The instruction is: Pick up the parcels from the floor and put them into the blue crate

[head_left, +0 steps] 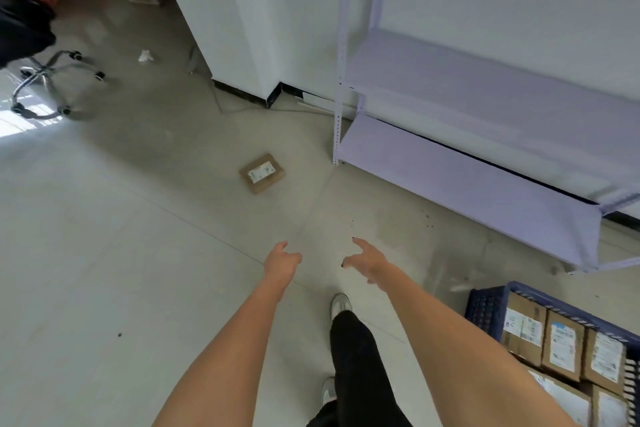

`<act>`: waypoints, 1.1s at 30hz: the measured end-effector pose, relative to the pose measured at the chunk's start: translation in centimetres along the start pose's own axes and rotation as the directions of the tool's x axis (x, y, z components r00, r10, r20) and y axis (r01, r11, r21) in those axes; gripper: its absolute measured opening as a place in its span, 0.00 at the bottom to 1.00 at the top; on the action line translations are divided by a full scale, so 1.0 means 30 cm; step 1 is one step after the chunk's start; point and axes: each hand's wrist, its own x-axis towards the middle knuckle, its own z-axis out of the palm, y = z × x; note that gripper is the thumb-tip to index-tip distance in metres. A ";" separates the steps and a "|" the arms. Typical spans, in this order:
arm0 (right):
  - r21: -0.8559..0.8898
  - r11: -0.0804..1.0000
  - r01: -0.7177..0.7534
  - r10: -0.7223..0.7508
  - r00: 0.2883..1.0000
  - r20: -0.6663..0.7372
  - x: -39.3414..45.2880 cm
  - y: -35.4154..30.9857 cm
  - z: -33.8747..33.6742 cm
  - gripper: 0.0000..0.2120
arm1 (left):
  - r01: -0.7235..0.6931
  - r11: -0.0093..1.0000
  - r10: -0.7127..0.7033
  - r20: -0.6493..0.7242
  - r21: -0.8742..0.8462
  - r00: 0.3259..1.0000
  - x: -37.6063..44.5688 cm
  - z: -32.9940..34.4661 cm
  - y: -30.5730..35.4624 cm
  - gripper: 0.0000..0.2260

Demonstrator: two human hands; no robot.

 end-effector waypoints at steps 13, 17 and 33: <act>-0.088 0.996 0.009 0.000 0.995 0.097 0.783 -0.626 0.174 0.34 | 0.141 0.976 -0.153 -0.063 -0.164 0.986 0.848 -0.329 0.212 0.23; -0.123 0.992 -0.019 0.033 0.993 0.113 1.084 -0.660 0.265 0.34 | 0.181 0.970 -0.188 -0.027 -0.163 0.982 1.141 -0.325 0.157 0.23; -0.223 0.962 0.160 -0.175 0.983 -0.053 2.728 -0.529 0.643 0.38 | 0.066 0.938 -0.118 -0.133 -0.341 0.984 2.757 -0.155 -0.364 0.33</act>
